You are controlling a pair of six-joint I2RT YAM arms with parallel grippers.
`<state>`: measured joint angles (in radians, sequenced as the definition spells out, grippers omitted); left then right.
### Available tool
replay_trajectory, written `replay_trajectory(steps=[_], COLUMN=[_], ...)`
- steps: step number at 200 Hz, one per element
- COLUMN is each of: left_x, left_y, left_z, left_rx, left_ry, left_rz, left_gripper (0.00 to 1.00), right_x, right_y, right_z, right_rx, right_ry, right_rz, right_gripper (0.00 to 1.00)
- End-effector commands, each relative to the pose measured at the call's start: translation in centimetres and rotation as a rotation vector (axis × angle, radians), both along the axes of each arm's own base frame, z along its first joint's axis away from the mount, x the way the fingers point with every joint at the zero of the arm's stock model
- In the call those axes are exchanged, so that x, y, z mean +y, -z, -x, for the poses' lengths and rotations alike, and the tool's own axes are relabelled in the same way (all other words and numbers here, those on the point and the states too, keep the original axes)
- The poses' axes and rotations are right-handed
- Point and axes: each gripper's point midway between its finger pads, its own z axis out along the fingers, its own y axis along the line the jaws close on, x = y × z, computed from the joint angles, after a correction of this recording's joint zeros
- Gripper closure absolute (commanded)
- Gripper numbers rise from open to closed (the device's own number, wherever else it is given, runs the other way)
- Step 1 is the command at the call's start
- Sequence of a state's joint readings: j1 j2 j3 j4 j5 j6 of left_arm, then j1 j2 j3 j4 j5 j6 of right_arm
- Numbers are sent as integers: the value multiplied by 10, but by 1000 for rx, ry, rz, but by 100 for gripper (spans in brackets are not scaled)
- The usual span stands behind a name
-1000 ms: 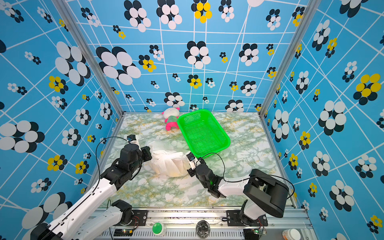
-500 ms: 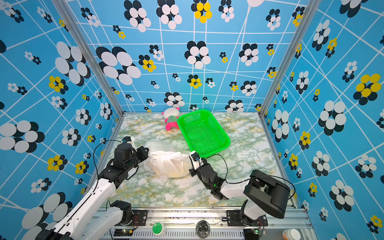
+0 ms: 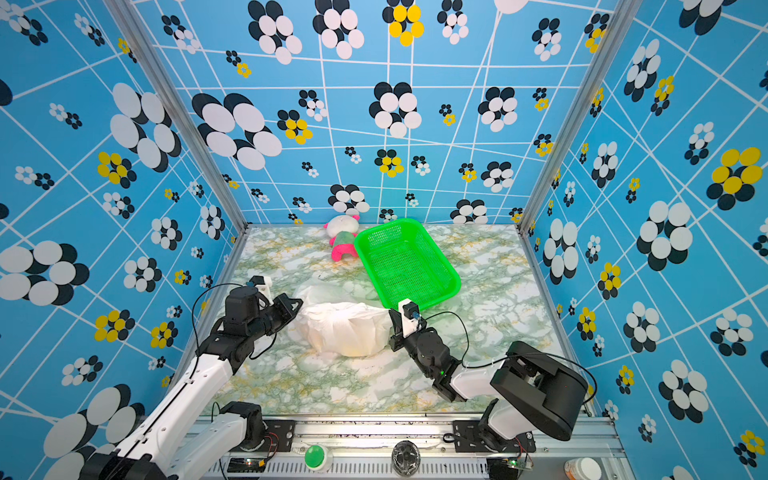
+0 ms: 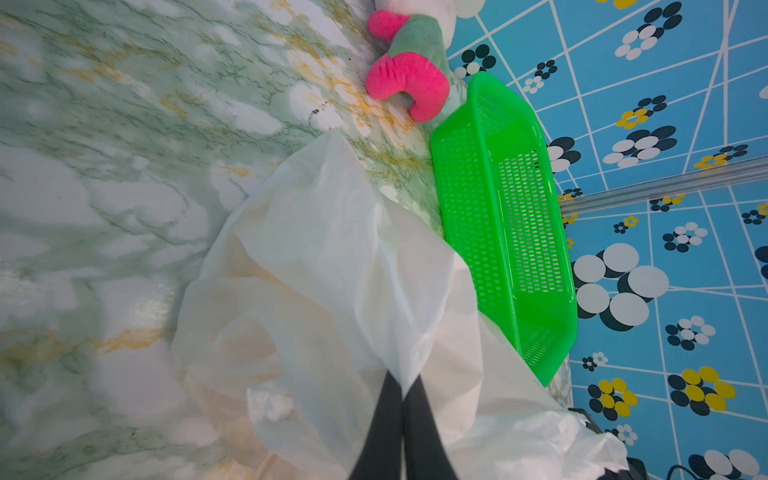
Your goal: Untie the knot of the plastic bag and take out the fruit
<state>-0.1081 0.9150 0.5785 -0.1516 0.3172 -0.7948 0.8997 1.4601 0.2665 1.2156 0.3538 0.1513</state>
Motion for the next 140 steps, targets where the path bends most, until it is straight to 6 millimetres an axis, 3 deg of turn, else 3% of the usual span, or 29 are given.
replay_trajectory(steps=[1,16,29,54,80,90,109,140], left_x=[54,54,45,16,-17,-26,-38,-44], left_y=[10,10,0,-24,-36,-40,-42,-40], left_z=[-10,-10,-15,-18,-15,-15,-15,-16], left_rx=[8,11,-34,-125,-176,-194,-205,-202], left_ry=[-231,-225,-173,-42,63,97,140,165], left_rz=[-76,-51,-21,-26,-115,-126,-118,-102], left_gripper=[100,100,100,100,100,100,100,100], right_x=[-60,-55,-35,11,16,18,21,21], right_y=[8,4,-4,-14,-30,-41,-44,-25], right_z=[-21,-15,-5,6,21,29,28,29], right_rx=[9,-13,-36,18,9,-4,73,78], right_ry=[271,221,83,-117,-176,-219,-228,-247], right_rz=[-15,-35,-42,68,62,39,125,209], right_gripper=[100,100,99,68,31,22,21,26])
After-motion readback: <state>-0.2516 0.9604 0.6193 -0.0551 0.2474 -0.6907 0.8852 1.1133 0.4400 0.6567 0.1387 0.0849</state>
